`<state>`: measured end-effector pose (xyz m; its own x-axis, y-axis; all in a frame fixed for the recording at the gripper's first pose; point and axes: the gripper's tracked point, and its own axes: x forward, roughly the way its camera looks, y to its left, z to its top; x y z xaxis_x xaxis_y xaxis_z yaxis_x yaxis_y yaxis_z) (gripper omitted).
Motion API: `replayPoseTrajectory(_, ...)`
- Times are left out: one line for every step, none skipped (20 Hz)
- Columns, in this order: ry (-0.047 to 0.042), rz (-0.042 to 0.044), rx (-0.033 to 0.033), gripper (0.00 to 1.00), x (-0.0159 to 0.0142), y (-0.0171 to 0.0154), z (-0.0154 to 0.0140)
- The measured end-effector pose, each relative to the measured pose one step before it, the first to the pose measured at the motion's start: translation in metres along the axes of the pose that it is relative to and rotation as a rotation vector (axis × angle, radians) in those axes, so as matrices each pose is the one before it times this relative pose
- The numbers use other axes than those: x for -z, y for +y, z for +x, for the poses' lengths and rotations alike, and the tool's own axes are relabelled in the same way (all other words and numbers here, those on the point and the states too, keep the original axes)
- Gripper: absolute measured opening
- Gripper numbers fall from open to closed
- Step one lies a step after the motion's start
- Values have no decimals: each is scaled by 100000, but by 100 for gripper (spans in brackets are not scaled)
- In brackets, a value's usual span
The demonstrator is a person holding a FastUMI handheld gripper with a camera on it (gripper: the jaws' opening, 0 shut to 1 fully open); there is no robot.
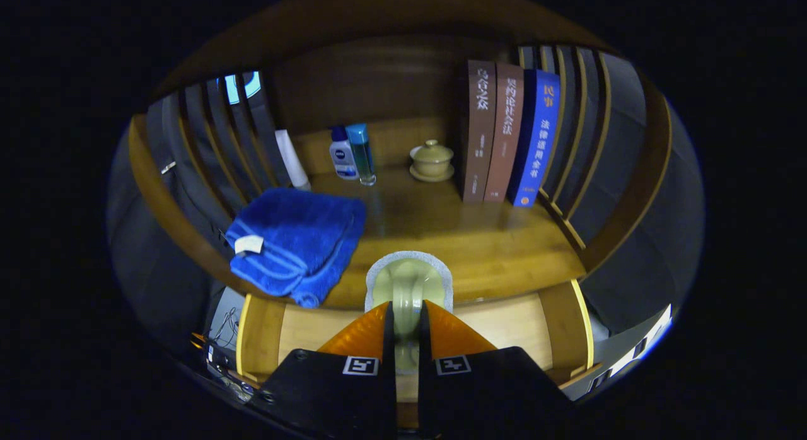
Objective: Pull open the drawer, take out the items inside it, and place them on the countertop above the cabinet.
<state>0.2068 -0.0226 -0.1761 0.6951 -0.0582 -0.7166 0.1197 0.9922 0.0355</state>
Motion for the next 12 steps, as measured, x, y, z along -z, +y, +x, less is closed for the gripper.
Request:
replayPoseTrajectory(-441,-484,-411,18,-1132,326,585)
replayPoseTrajectory(-412,-748,-105,18,-1032,201,685)
replayPoseTrajectory(-16,-854,692,18,-773,-77,894)
replayPoseTrajectory(451,-442,187,18,-600,19,812)
replayPoseTrajectory(759,-54,39,18,-499,132,754)
replayPoseTrajectory(1003,140,-326,18,-436,81,711)
replayPoseTrajectory(929,330,10,18,-343,-14,985)
replayPoseTrajectory(1287,29,369,18,-241,-36,752)
replayPoseTrajectory(1427,-53,197,18,-143,-64,792)
replayPoseTrajectory(1125,-109,284,18,-86,-41,775)
replayPoseTrajectory(743,128,500,18,-30,-66,753)
replayPoseTrajectory(1252,-8,-209,18,84,22,614)
